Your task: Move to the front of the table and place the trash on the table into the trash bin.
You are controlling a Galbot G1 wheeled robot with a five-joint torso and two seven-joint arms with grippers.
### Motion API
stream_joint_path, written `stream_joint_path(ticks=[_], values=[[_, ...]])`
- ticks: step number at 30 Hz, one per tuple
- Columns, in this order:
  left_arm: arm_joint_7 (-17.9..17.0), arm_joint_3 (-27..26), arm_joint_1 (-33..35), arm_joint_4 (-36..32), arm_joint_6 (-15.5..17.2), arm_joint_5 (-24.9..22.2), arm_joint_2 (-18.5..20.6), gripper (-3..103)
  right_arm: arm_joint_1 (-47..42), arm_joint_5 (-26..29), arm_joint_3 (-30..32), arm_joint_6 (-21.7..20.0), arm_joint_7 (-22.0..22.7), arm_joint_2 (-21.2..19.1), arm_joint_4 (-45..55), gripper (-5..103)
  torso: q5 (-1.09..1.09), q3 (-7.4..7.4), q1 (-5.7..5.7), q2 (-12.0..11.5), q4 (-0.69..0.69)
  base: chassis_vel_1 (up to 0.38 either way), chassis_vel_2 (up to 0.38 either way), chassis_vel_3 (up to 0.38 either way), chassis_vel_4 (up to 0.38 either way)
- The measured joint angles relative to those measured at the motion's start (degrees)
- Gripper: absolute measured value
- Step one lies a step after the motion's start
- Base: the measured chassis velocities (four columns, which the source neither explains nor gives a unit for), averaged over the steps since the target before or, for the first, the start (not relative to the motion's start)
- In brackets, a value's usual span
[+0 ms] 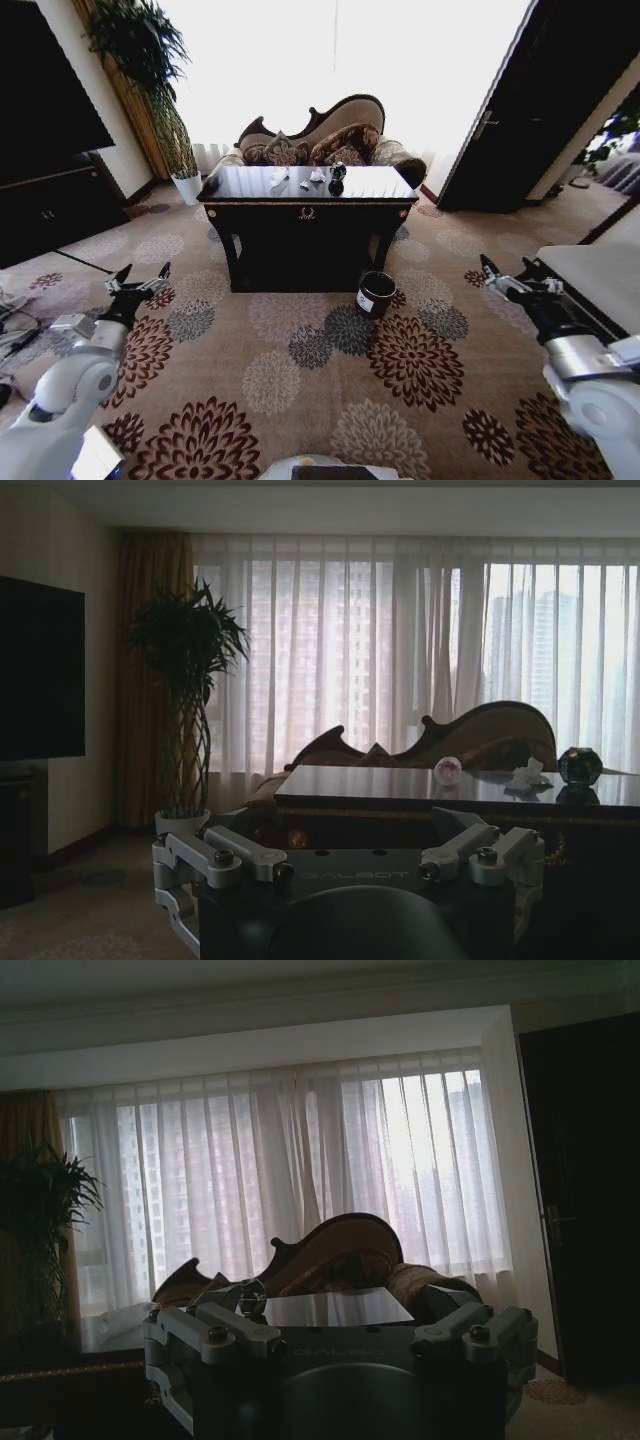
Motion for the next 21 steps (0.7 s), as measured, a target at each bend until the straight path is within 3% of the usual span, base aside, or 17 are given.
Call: stream_joint_path(ticks=[21], values=[[0.8,0.2,-0.3,0.3,1.1,-1.2,0.0,100,-0.1,-0.1,-0.5,-0.1,0.1,0.5,0.1,100,0.00,0.10,0.13,0.2,0.00,0.000,0.000,0.000,0.000]])
